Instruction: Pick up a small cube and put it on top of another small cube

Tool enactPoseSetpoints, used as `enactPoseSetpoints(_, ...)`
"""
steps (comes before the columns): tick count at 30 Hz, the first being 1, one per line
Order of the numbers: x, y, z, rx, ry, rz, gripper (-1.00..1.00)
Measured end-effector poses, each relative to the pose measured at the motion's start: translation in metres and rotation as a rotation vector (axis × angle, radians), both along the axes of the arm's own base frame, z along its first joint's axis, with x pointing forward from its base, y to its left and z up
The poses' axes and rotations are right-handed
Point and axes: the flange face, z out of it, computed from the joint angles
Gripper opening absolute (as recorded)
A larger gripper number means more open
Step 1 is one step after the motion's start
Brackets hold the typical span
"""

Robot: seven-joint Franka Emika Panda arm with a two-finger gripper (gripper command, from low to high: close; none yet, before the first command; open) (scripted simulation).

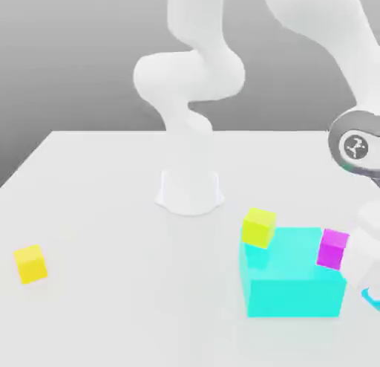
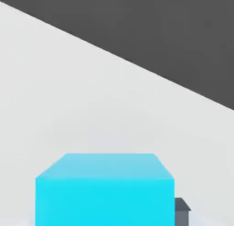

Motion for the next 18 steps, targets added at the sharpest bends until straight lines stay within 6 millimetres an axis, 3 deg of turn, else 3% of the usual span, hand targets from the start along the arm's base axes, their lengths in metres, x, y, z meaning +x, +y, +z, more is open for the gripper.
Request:
enactPoseSetpoints(10, -0.055, -0.07, 0.058, -0.045, 0.007, 0.108, -1.0)
enactPoseSetpoints(18, -0.11, -0.121, 0.087, 0.007, 0.025, 0.189, -1.0)
